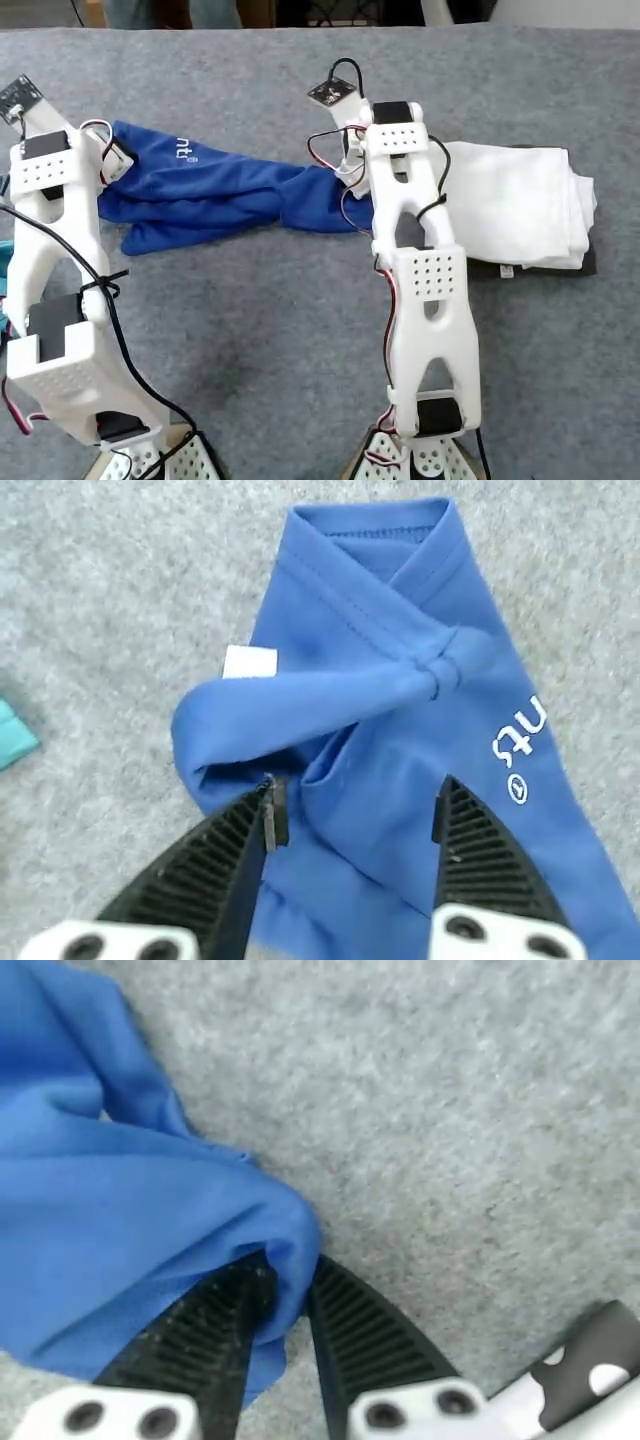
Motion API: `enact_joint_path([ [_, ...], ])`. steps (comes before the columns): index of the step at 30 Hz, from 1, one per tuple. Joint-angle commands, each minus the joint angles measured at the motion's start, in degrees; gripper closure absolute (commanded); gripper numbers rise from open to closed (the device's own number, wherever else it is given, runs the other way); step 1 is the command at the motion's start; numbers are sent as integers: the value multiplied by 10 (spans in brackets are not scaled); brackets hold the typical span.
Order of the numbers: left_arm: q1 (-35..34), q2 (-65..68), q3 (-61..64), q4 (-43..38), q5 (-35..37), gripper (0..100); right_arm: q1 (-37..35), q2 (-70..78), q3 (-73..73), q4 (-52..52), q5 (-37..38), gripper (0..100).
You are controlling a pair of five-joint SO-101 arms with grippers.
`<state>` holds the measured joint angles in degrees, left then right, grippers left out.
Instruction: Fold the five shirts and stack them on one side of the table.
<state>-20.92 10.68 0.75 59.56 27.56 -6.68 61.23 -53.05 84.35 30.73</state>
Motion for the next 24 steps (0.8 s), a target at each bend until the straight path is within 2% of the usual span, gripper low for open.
enact_joint_path([
  [1,0,-26,-7,-11,1,748,-11,13,-7,-18,-6,984],
  [9,13,-25,1,-13,4,751,-11,13,-7,-18,-6,984],
  [14,13,-25,29,-39,4,804,-11,13,-7,-19,-6,984],
  [24,19,-25,36,-53,4,808,-11,13,-7,-19,-6,984],
])
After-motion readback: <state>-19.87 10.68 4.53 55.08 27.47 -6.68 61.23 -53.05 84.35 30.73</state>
